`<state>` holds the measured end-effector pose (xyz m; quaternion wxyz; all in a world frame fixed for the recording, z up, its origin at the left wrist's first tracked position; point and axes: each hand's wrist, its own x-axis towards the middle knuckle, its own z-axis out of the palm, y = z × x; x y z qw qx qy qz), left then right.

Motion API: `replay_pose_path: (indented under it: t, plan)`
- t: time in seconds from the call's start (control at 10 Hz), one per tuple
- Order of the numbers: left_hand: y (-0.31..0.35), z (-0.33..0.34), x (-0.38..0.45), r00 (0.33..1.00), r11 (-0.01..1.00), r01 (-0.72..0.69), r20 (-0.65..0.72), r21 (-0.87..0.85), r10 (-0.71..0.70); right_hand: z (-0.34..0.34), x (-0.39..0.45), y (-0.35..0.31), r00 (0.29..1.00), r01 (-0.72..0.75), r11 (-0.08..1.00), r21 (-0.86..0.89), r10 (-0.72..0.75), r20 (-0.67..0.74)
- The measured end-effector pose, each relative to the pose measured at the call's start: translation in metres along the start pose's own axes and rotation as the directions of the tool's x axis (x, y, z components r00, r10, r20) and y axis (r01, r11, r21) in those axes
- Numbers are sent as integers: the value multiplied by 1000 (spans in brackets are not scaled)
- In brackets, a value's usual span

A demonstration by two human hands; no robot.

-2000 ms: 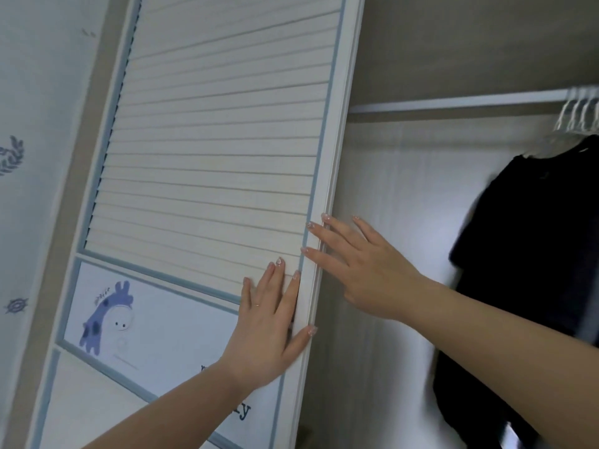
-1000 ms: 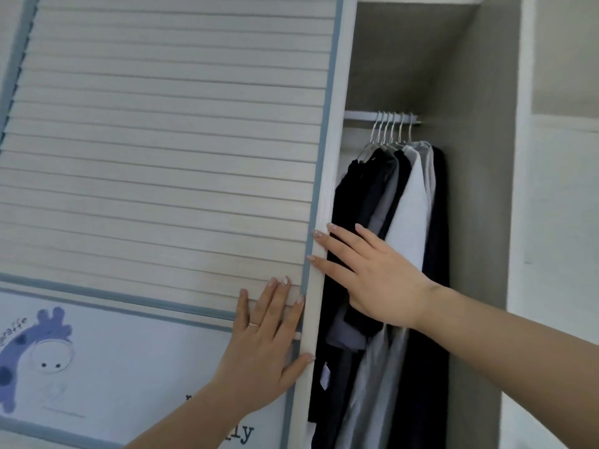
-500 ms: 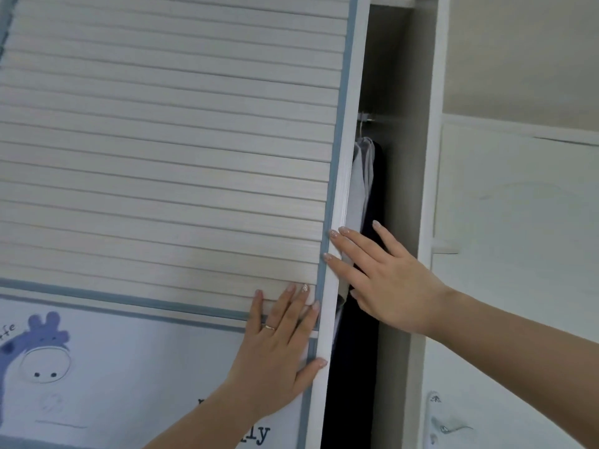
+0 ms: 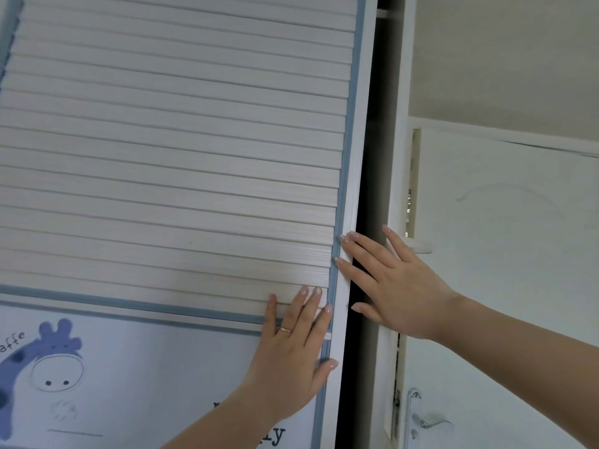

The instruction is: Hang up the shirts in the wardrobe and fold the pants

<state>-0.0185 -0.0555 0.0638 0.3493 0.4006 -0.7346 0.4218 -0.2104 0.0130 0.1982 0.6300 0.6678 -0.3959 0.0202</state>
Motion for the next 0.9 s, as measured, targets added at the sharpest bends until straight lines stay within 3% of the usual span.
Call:
replay_pose_path:
  t: [0.7, 0.9]
  plan:
    - [36, 3, 18, 1000, 1000, -1, 14, -3, 1, 18, -25, 2, 984, -110, 994, 4, 109, -143]
    - [34, -20, 18, 999, 998, -13, -44, -54, 10, 9, -25, -3, 967, -188, 976, 105, 203, -152]
